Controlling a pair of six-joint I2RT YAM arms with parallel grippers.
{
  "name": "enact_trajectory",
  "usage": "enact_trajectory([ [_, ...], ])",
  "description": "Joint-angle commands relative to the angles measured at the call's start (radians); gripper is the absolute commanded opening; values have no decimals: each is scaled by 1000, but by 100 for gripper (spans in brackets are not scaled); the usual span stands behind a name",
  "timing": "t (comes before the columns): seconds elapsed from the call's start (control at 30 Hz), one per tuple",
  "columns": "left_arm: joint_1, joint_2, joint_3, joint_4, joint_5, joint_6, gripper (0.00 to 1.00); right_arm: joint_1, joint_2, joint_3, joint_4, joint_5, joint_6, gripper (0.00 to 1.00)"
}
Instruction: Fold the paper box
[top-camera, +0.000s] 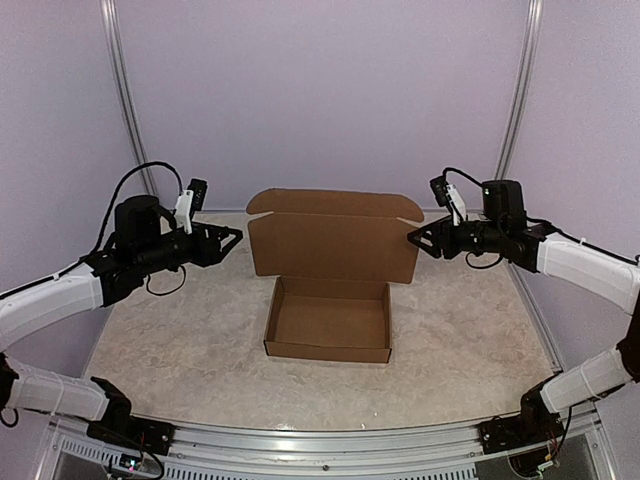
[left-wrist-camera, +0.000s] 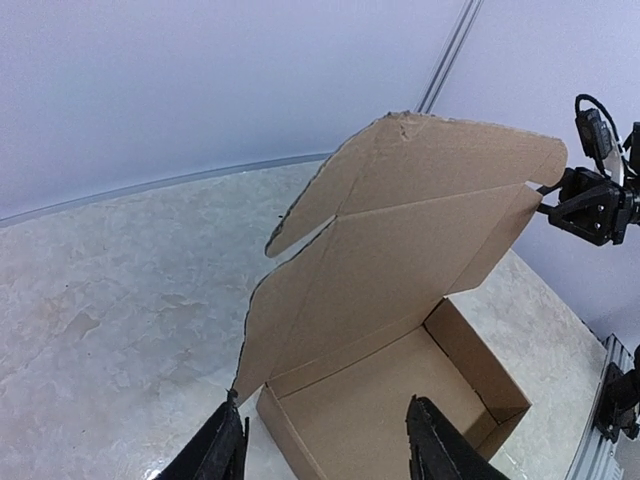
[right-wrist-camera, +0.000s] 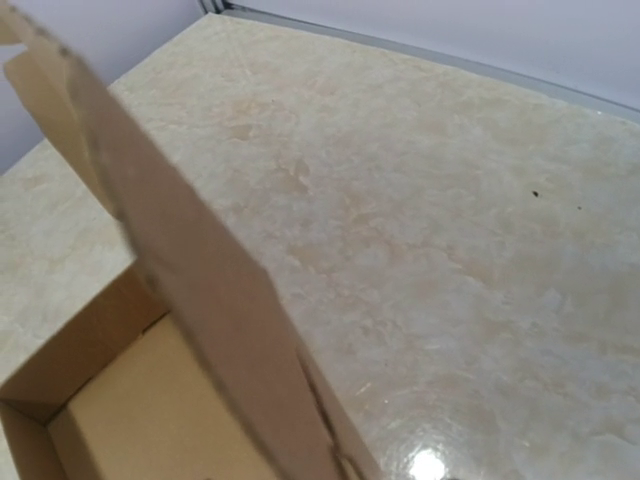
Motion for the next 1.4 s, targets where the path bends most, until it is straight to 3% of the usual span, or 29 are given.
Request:
enact_trajectory([
  [0.0,4,-24,-23,24,8,-6,54,-15,13,3,39,-35,-6,45],
  [0.53,4,52,2,39,37,84,52,-15,22,-16,45,-39,-13,24],
  [0.8,5,149,25,41,59,169,54,-16,27,-29,49,-48,-21,0],
  [1.1,13,249,86,78,11,240,56,-16,28,-26,27,-70,-50,0],
  [1.37,98,338,257,14,103,321,55,-15,12,-36,17,-114,-61,0],
])
